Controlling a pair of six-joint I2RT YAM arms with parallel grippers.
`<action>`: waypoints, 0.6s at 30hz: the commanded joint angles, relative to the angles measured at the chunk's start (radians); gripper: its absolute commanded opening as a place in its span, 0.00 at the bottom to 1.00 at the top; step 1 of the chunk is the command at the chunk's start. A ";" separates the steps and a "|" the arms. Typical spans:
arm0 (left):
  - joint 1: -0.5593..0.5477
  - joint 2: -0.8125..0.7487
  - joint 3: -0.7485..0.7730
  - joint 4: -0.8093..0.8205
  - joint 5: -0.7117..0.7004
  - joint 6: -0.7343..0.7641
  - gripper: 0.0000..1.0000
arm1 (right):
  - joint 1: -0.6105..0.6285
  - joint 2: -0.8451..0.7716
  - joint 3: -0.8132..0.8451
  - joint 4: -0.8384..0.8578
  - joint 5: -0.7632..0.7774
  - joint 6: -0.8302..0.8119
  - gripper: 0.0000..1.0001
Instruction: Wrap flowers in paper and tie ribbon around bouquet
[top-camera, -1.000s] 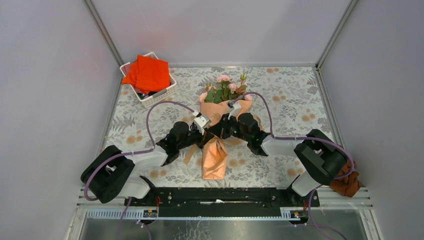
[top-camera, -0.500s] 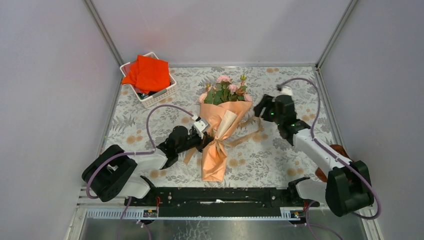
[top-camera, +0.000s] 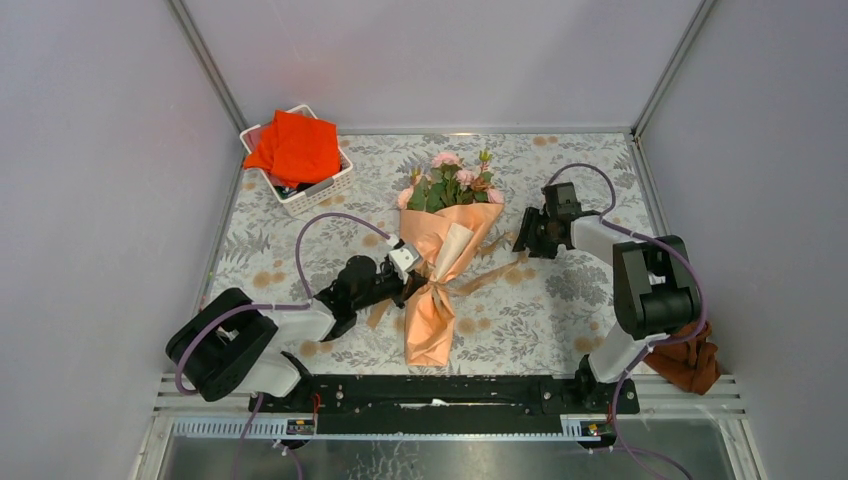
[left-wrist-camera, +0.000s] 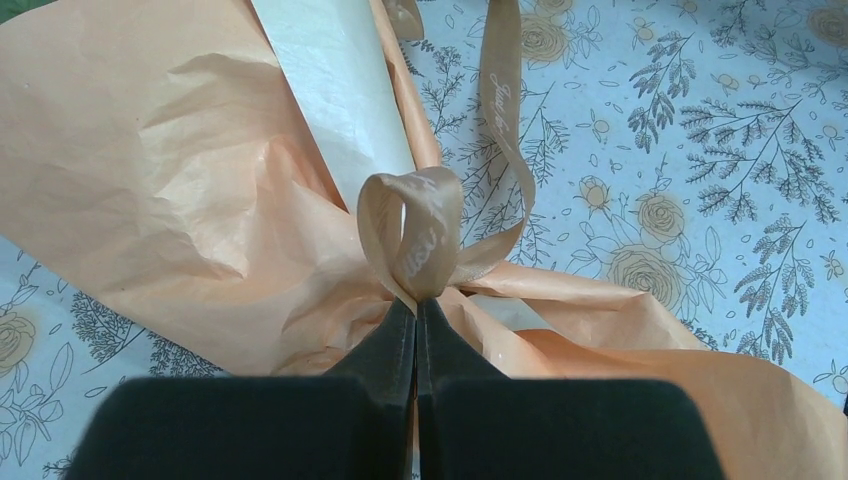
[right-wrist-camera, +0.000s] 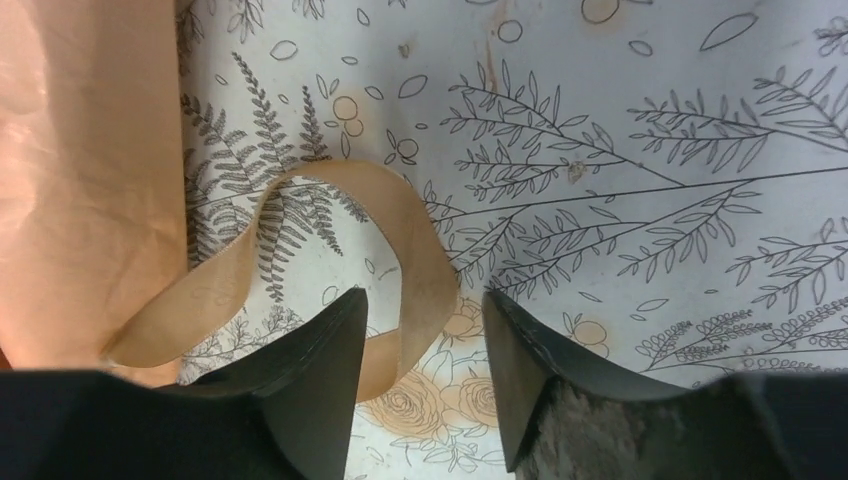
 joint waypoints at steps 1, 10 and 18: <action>-0.011 0.000 -0.012 0.087 -0.004 0.037 0.00 | 0.012 0.074 0.058 -0.053 0.014 -0.049 0.45; -0.017 -0.037 -0.049 0.126 0.018 0.119 0.00 | 0.089 -0.353 0.130 -0.182 0.118 -0.185 0.00; -0.035 -0.070 -0.091 0.173 0.087 0.287 0.00 | 0.637 -0.219 0.460 -0.071 0.032 -0.238 0.00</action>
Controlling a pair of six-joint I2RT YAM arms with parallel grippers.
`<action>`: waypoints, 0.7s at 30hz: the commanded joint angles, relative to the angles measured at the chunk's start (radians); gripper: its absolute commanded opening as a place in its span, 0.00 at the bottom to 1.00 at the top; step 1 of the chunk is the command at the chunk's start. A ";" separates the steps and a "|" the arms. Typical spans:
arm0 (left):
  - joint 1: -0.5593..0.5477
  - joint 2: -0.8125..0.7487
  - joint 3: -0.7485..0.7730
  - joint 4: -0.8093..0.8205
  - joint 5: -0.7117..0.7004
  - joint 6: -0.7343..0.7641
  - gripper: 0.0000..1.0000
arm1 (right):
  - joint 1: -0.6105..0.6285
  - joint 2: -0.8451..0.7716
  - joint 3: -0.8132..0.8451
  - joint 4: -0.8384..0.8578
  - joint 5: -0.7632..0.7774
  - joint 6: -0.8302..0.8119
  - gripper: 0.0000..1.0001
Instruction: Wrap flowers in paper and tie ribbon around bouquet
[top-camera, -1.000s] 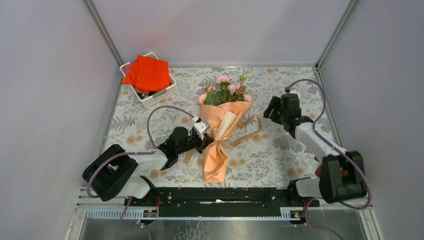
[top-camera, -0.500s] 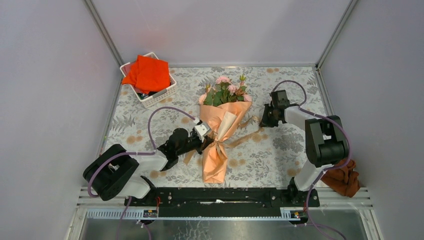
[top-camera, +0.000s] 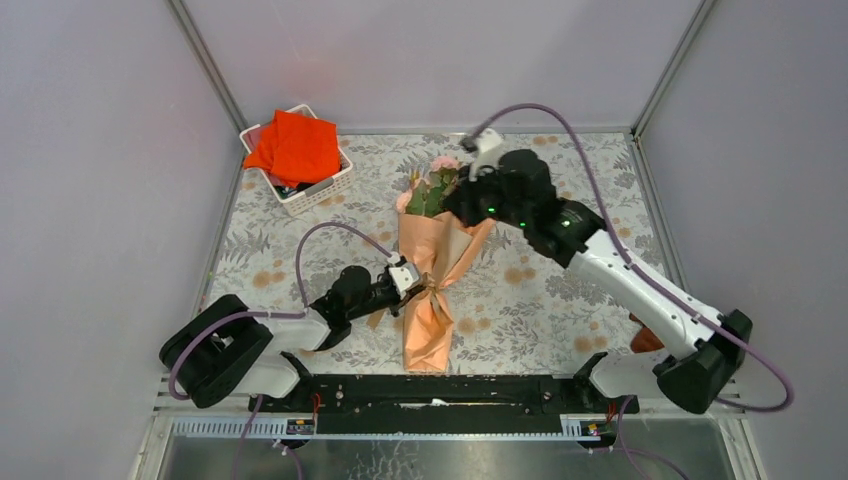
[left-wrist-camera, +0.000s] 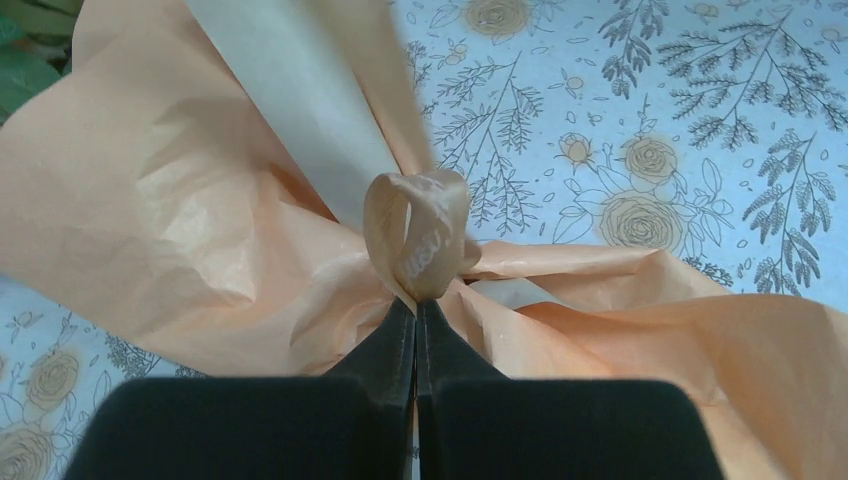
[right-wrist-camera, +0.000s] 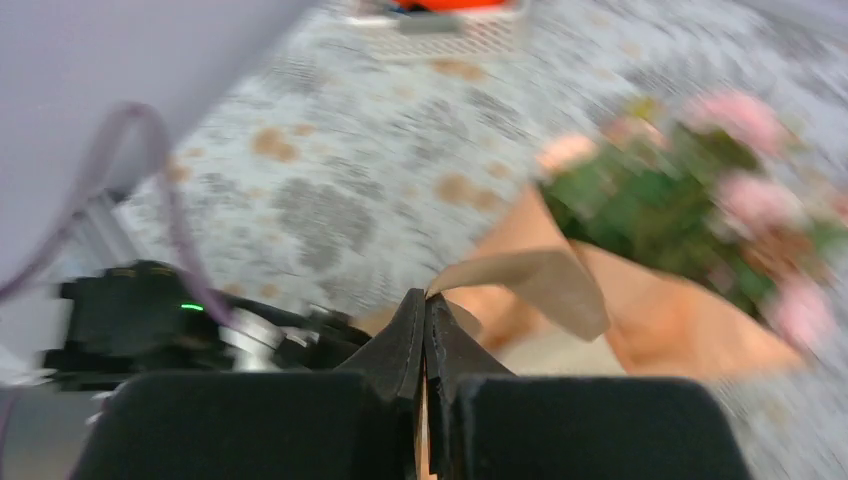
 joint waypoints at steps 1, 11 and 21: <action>-0.011 -0.040 -0.016 0.102 0.056 0.143 0.00 | 0.211 0.224 0.178 0.053 -0.013 -0.032 0.00; -0.012 -0.123 -0.066 0.058 0.104 0.249 0.00 | 0.270 0.534 0.394 0.047 -0.047 0.103 0.00; -0.012 -0.126 -0.061 0.034 0.071 0.205 0.00 | 0.203 0.264 0.093 0.084 -0.112 -0.139 0.59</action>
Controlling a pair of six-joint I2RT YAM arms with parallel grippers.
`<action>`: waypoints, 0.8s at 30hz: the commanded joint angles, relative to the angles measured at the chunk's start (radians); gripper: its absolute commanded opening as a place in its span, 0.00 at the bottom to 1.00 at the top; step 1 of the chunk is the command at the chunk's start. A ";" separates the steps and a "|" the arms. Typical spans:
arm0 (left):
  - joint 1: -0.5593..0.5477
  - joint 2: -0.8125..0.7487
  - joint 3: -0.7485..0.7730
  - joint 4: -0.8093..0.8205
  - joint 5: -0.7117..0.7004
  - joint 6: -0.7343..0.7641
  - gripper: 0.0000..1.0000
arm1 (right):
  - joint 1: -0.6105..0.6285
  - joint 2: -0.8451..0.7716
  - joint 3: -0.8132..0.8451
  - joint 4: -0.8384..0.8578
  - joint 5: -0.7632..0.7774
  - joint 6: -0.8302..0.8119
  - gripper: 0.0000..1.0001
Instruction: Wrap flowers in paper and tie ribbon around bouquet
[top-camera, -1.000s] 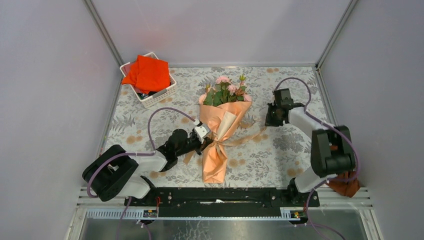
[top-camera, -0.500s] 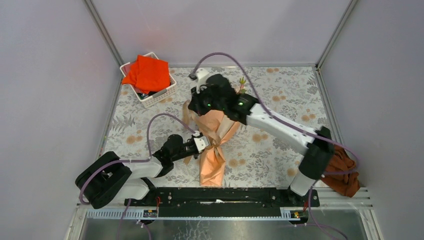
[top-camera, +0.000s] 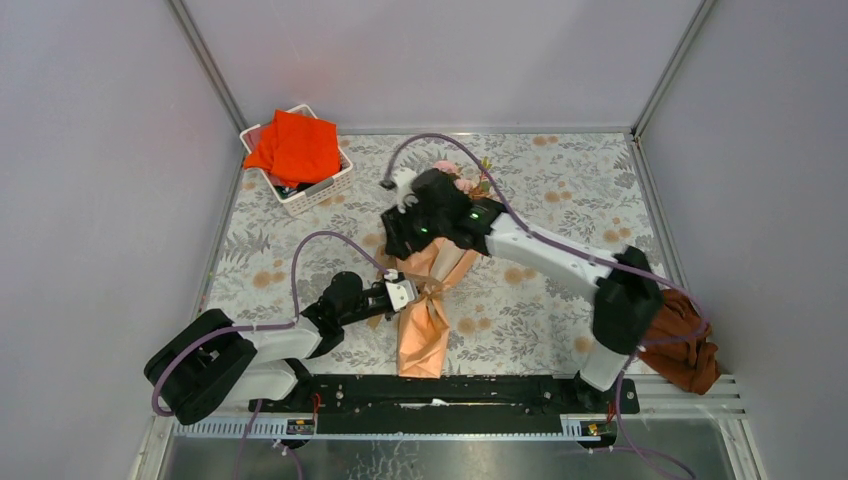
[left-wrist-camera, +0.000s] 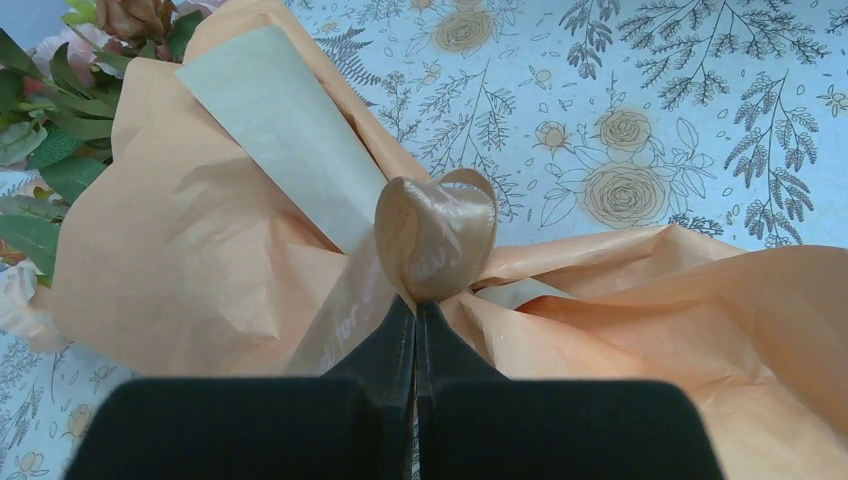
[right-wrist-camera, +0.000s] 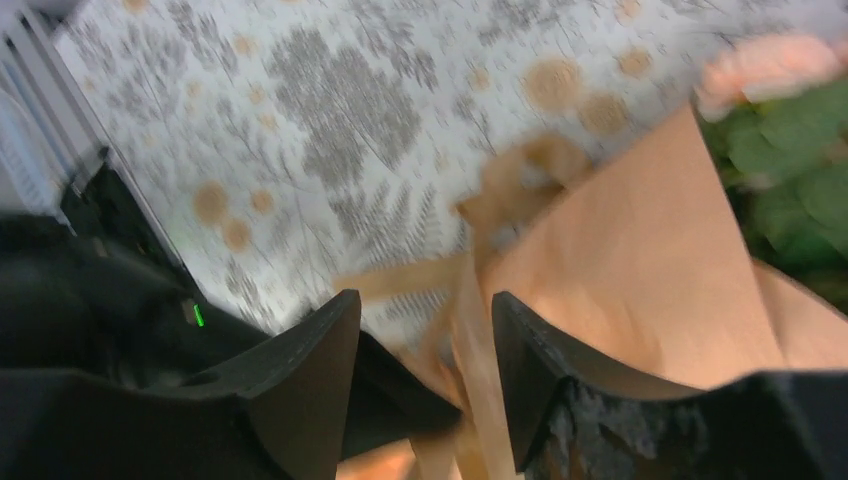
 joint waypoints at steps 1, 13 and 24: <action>-0.007 -0.017 -0.006 0.043 -0.011 -0.007 0.00 | -0.074 -0.338 -0.318 0.185 -0.064 -0.153 0.61; -0.007 -0.014 -0.010 0.036 0.001 -0.013 0.00 | -0.084 -0.535 -0.901 0.738 -0.411 -0.553 0.66; -0.007 0.000 0.010 0.013 0.006 0.004 0.00 | -0.083 -0.408 -0.906 0.888 -0.438 -0.443 0.52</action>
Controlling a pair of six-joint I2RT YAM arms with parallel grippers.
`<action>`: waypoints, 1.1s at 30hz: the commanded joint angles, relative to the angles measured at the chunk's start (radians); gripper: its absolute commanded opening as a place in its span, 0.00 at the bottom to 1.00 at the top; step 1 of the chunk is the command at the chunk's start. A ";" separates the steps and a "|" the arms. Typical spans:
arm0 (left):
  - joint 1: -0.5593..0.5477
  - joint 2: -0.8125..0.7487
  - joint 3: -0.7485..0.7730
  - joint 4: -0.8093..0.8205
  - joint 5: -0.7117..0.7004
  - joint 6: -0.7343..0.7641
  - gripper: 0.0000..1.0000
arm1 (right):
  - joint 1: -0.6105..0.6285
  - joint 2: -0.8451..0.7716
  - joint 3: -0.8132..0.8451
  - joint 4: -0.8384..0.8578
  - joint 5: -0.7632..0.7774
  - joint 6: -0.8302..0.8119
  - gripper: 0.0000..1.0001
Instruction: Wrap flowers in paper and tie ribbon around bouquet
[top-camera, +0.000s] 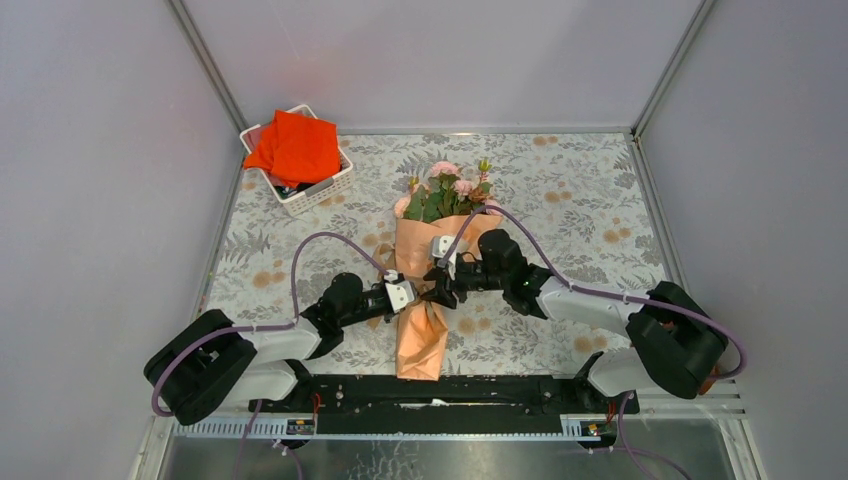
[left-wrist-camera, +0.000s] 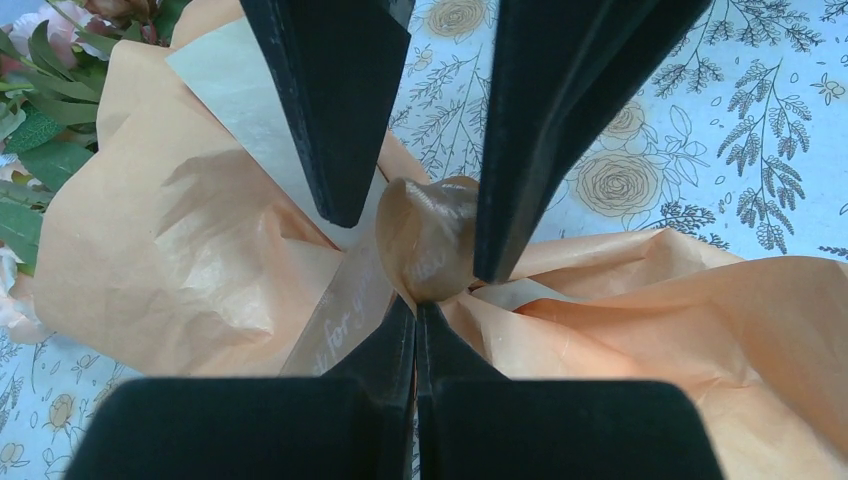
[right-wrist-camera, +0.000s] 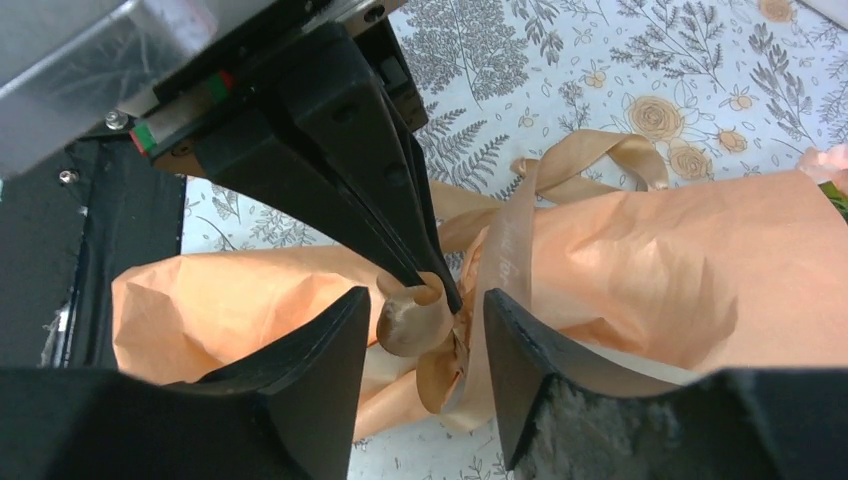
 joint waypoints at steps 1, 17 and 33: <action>-0.006 0.005 0.021 0.027 0.010 0.017 0.00 | 0.003 0.016 0.019 0.116 -0.045 0.041 0.45; 0.223 -0.153 0.479 -1.136 0.385 0.300 0.76 | -0.020 -0.003 0.071 -0.067 0.124 0.127 0.00; 0.456 0.235 0.555 -1.191 0.177 1.282 0.79 | -0.020 0.004 0.056 -0.063 0.104 0.124 0.00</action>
